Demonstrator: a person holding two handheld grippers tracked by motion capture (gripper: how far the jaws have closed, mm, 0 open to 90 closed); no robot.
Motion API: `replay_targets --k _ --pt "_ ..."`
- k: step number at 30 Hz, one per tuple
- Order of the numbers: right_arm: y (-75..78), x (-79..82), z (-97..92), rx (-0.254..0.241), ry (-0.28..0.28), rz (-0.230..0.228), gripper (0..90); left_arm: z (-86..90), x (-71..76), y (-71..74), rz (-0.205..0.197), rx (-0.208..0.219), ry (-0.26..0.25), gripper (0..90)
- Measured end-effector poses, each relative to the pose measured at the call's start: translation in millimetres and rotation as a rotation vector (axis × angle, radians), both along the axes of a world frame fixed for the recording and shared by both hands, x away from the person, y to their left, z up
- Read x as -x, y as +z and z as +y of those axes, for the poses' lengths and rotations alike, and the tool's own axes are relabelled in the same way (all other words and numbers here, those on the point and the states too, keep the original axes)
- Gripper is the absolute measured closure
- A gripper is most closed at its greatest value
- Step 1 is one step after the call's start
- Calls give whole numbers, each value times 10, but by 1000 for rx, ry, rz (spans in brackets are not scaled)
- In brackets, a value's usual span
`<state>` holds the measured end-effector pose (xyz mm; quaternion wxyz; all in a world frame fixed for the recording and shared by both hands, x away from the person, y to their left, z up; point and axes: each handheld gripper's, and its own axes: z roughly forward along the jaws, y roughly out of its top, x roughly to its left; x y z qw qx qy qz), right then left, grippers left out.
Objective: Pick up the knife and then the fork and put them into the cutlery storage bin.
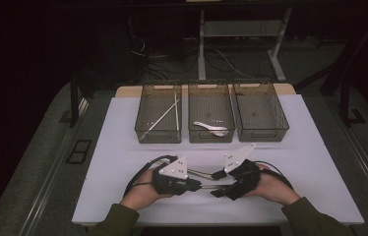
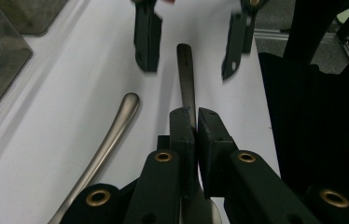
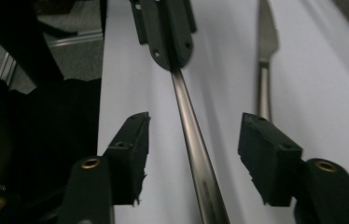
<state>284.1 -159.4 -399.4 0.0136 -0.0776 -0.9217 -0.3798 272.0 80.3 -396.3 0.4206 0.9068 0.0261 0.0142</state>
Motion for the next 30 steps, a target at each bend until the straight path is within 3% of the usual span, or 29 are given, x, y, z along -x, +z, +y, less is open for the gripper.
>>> replay_targets --k 5,11,12,19,21,26,30 --pt "-51 6 214 46 61 11 588 -29 17 3 1 -5 -11 847" --pt "-69 6 299 66 83 6 776 -33 31 7 -3 -6 -27 847" --pt "-76 -4 303 67 92 -9 792 -38 34 8 -5 -6 -32 847" --pt "-83 55 323 92 132 4 825 -63 51 -14 -10 -15 -68 842" --pt "-90 59 325 98 131 13 828 -63 56 -25 -15 -4 -53 823" --pt "-112 45 323 119 122 15 837 0 7 -15 -2 25 1 615" --pt "-106 -5 281 124 99 -21 872 126 -32 21 12 109 92 480"
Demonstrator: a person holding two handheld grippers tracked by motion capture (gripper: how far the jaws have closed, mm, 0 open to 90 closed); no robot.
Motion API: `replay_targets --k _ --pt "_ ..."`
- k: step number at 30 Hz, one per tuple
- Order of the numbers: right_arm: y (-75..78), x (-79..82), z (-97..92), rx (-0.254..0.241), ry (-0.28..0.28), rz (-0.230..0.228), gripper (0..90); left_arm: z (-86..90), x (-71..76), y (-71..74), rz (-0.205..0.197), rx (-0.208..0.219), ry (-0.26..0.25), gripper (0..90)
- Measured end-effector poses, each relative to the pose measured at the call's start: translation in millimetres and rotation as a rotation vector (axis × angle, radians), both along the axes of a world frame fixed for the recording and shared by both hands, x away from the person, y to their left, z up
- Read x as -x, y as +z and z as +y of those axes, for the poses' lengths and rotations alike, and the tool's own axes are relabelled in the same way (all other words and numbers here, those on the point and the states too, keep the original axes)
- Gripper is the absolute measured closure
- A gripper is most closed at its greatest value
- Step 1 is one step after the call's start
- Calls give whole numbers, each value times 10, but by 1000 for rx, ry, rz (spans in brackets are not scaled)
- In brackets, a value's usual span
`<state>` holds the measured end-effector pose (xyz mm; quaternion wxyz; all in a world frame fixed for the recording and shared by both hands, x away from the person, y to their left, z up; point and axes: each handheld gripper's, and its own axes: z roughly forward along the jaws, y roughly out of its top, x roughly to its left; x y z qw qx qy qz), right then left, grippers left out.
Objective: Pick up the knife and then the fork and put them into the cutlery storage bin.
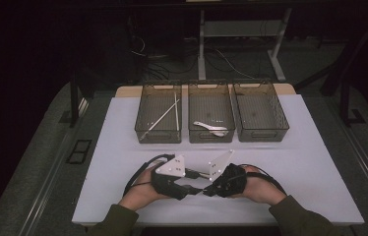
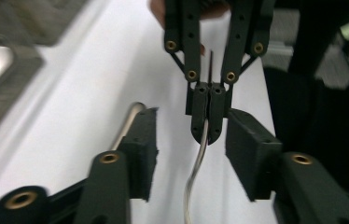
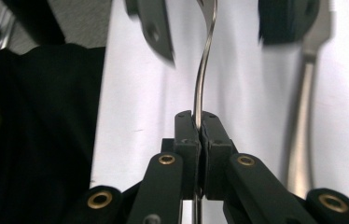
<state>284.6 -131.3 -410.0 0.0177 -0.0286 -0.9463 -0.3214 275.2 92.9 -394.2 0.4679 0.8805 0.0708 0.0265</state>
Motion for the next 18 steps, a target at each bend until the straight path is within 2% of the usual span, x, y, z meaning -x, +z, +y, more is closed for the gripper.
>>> replay_targets --k 2,4,8,15,18 --pt "13 -17 -33 2 -22 -8 871 88 -7 7 26 37 40 433" --pt "32 -60 -97 -3 -50 -12 871 183 -7 -7 22 51 85 382" --pt "103 -149 -266 -22 -118 -14 871 360 6 -61 39 87 194 287" --pt "308 -342 -678 -56 -275 -37 870 556 37 -237 10 54 317 150" --pt "386 -428 -810 -82 -340 -44 870 606 55 -286 27 61 355 122"
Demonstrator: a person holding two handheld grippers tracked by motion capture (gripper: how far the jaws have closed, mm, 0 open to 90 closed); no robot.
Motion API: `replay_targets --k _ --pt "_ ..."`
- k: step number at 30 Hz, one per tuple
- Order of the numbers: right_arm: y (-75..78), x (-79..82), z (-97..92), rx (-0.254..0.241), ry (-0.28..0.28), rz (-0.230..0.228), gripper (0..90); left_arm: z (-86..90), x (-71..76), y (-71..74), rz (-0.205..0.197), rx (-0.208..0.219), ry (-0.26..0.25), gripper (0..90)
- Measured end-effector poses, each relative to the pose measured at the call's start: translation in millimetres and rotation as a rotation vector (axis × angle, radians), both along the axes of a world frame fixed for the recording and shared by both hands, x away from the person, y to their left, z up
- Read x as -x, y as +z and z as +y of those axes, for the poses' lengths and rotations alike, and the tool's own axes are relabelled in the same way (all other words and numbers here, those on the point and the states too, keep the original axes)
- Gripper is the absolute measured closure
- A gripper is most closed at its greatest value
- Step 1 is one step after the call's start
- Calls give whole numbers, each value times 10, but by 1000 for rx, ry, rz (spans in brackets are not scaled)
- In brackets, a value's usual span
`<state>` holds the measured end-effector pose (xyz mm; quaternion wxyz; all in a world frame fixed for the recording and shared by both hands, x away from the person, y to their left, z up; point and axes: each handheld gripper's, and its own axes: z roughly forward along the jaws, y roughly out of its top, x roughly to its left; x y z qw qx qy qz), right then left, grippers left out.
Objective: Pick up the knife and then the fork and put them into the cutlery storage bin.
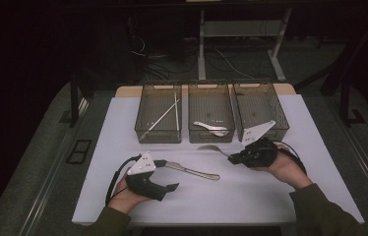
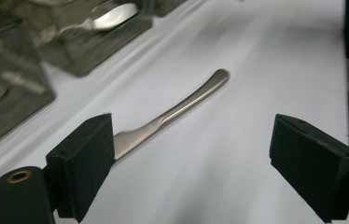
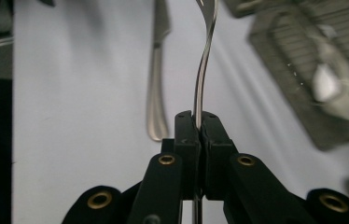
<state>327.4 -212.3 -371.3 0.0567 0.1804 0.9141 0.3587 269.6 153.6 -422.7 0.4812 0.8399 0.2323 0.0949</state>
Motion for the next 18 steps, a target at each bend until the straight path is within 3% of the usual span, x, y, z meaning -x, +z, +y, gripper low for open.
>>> replay_targets --k 5,18 --pt "111 -180 -178 -36 -95 -12 870 -17 26 -56 40 16 40 5" --pt "348 -739 -608 -71 -348 -28 869 -21 14 -66 42 0 55 0"
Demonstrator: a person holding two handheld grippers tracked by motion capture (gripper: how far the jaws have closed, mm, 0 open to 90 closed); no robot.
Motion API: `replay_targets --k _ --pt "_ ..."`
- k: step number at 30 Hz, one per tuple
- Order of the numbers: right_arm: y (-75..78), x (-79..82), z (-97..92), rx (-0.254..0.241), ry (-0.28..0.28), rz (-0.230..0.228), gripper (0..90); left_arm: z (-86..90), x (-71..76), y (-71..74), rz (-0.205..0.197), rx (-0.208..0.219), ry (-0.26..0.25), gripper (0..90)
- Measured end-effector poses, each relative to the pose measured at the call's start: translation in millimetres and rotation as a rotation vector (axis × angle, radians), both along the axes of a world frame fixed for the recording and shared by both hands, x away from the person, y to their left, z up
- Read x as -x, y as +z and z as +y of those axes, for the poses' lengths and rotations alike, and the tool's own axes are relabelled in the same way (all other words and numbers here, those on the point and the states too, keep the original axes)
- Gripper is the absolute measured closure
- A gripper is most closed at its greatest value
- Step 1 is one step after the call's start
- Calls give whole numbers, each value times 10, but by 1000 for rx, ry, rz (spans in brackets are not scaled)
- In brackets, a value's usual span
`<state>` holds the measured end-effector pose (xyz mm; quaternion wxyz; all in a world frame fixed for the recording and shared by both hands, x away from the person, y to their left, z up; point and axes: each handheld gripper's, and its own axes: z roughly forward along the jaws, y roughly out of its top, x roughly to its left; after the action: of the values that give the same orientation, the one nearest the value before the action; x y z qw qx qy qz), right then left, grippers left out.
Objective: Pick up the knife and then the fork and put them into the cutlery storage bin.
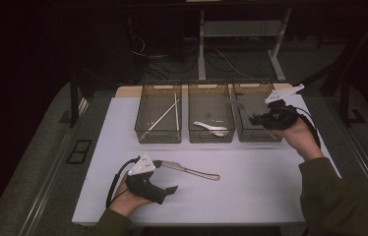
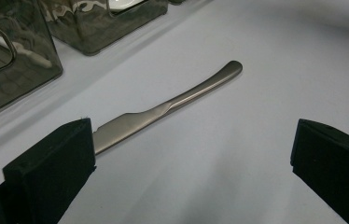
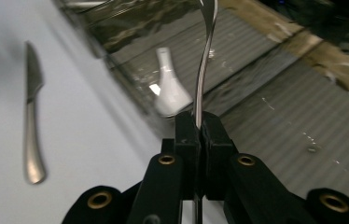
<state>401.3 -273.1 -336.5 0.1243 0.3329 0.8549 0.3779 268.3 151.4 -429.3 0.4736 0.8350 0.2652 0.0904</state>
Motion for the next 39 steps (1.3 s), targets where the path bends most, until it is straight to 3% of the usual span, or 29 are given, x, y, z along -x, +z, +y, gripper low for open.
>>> replay_targets --k 9,19,23,28,39 --pt "-22 -326 -220 11 -149 8 868 -5 -4 1 0 2 -7 0" --pt "-238 -608 -333 35 -263 52 868 -30 8 -4 4 -1 -25 0" --pt "-350 -663 -367 58 -287 80 868 -30 10 -1 4 -2 -31 0" --pt "-446 -675 -410 63 -309 76 867 -38 12 -5 10 -5 -35 0" --pt "-616 -727 -409 120 -317 121 859 -55 20 -17 21 -14 -46 0"
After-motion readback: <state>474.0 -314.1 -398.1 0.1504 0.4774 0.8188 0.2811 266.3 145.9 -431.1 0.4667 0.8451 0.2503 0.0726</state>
